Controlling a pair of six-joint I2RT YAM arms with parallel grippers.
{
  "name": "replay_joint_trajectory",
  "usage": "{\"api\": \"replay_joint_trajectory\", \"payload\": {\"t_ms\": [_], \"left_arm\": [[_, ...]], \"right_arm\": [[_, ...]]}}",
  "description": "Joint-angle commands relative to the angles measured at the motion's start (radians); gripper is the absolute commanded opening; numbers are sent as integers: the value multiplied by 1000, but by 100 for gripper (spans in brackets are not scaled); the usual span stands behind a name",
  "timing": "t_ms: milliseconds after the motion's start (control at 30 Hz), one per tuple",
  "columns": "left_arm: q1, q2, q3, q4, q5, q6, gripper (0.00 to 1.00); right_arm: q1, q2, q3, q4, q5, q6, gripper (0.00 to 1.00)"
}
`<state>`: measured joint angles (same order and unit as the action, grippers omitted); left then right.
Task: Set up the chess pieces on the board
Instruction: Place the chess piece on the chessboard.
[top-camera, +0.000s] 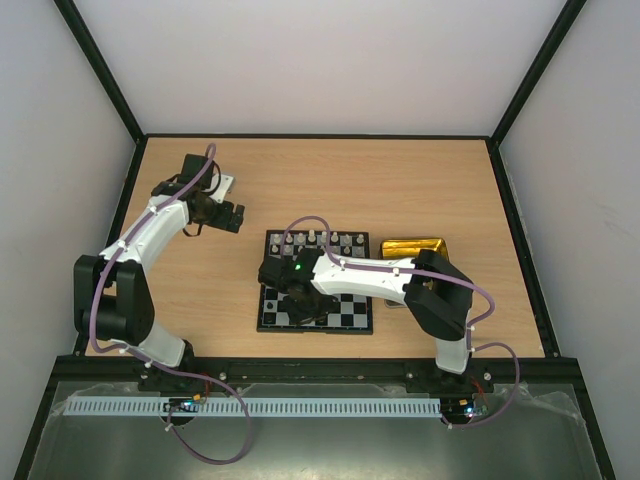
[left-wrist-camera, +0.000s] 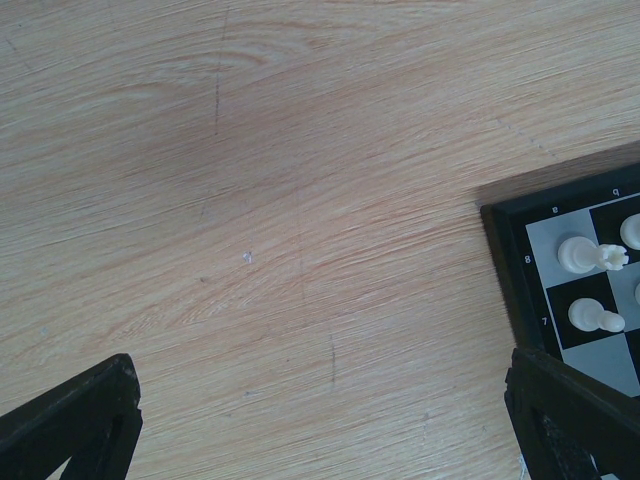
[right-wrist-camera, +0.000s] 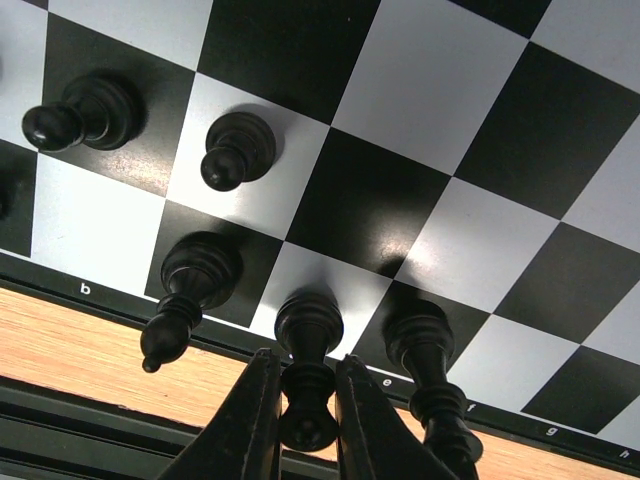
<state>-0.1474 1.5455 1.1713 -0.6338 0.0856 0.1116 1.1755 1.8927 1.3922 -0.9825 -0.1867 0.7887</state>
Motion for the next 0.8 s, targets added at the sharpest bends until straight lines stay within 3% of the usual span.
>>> {"api": "replay_joint_trajectory", "payload": {"t_ms": [0, 767], "left_arm": [[-3, 1, 0, 4, 2, 4, 99], [-3, -4, -2, 3, 6, 3, 99]], "right_arm": [[-5, 9, -11, -2, 1, -6, 14], [-5, 2, -2, -5, 7, 7, 18]]}}
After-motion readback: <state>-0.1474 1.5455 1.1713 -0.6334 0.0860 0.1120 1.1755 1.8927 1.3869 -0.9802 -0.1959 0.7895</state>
